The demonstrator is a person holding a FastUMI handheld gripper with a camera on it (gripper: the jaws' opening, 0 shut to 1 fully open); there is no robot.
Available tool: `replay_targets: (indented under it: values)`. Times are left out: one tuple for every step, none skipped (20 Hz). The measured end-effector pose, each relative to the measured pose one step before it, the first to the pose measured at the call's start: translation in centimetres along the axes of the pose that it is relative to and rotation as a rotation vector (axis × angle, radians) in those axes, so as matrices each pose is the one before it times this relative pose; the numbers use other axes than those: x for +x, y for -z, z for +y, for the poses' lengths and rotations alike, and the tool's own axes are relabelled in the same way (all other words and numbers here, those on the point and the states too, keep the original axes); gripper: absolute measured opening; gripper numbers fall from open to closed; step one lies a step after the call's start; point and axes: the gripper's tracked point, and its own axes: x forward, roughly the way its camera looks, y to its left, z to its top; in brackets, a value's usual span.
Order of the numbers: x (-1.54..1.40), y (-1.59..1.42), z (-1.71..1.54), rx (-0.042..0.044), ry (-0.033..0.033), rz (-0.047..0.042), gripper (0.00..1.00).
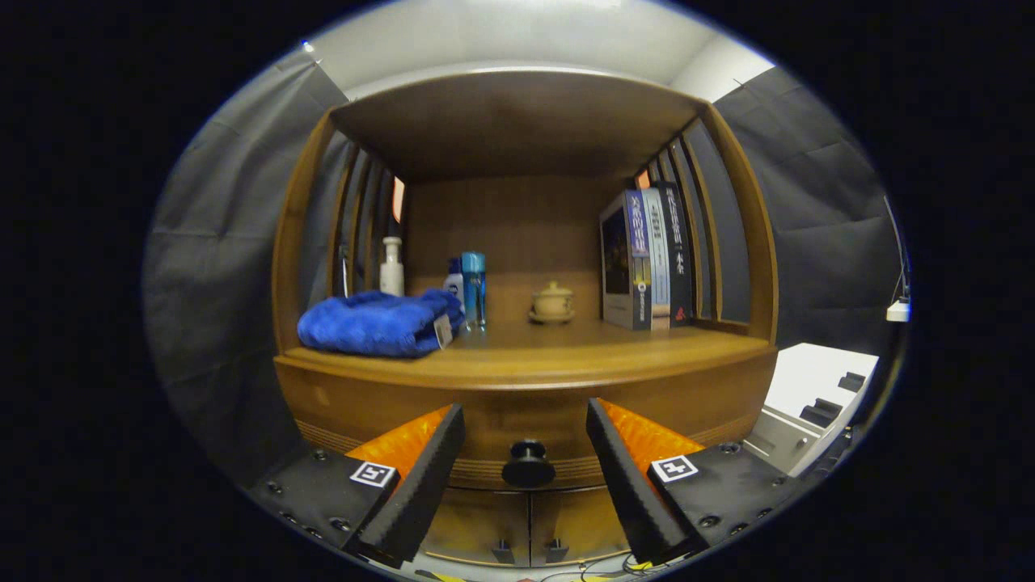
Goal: Pull open the drawer, take out the items inside it, and place them on the countertop above the cabinet.
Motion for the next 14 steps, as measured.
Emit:
replay_targets:
  values:
    - [0.527,1.123,-0.053,0.00630,0.00066,0.02303,0.99]
    - [0.565,0.838,0.075,0.00415,-0.00367,0.02301,0.99]
    - [0.412,0.751,-0.004,0.00077,-0.00143,0.02029,0.99]
    - [0.434,0.598,0.073,-0.00317,-0.00374,0.01654,0.99]
    - [0.560,0.493,0.056,-0.00351,-0.00291,0.01355,0.92]
    - [0.464,0.416,0.025,0.00450,-0.00569,0.01187,0.85]
    - [0.377,0.210,0.114,0.00990,-0.00359,0.01070,0.78]
    - [0.321,0.358,0.003,0.01323,-0.00186,0.01720,0.72]
    - [0.293,-0.313,-0.512,0.01460,0.01663,-0.00847,0.65]
    - [0.243,0.415,0.116,0.00923,-0.00715,0.00199,0.58]
    - [-0.094,-0.023,0.233,0.00352,-0.00893,0.01727,0.51]
    - [-0.097,-0.052,-0.128,-0.00252,-0.00195,-0.00355,0.44]
    - [-0.060,0.388,0.043,-0.00523,-0.00209,0.00934,0.44]
    - [-0.184,-0.488,-0.190,-0.00468,0.00078,-0.01224,0.41]
